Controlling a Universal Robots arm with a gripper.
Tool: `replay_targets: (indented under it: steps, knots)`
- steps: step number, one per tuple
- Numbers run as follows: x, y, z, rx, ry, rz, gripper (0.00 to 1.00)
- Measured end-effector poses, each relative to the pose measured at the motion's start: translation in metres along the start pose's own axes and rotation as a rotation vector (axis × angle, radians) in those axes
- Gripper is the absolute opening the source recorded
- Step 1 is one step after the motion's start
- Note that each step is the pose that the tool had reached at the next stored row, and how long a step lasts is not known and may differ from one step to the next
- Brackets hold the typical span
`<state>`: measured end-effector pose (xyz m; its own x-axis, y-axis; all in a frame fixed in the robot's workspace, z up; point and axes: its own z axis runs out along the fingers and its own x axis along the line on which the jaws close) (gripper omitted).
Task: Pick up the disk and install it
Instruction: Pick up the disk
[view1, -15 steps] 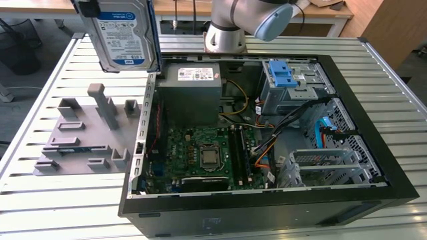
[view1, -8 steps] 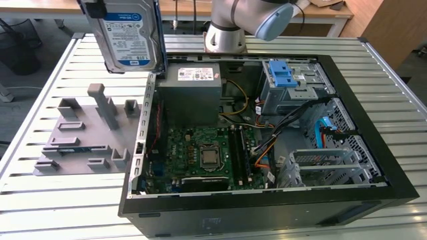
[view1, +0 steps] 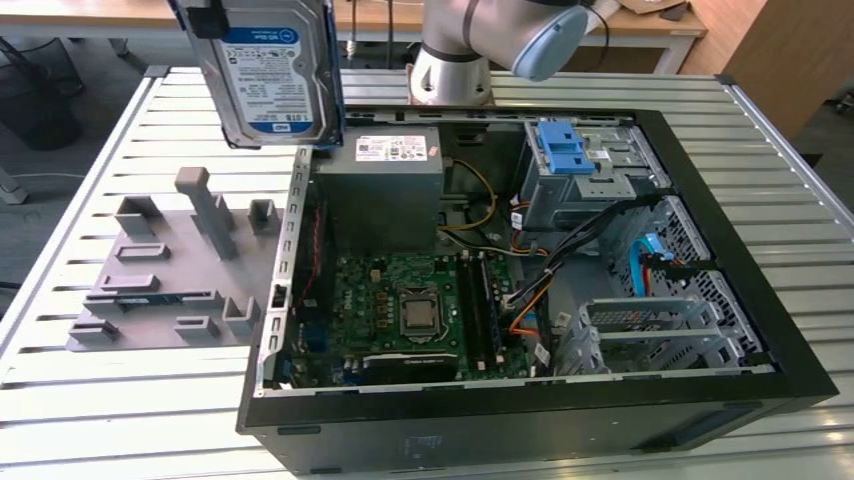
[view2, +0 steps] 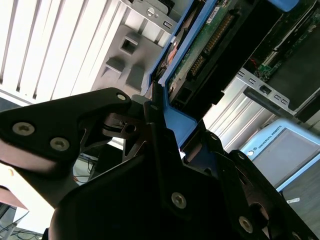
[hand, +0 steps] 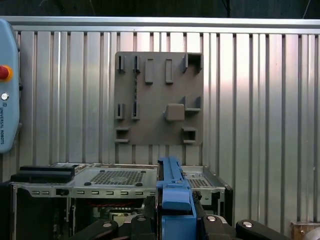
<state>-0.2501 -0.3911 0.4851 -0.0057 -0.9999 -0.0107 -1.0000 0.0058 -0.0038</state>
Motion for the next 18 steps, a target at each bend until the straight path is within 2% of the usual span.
replay_targets:
  steps: [14, 18]
  knots:
    - [0.0040, -0.0190, 0.0001, -0.0004, -0.0001, 0.000, 0.36]
    - [0.0041, -0.0200, 0.0001, -0.0005, 0.0000, 0.000, 0.36]
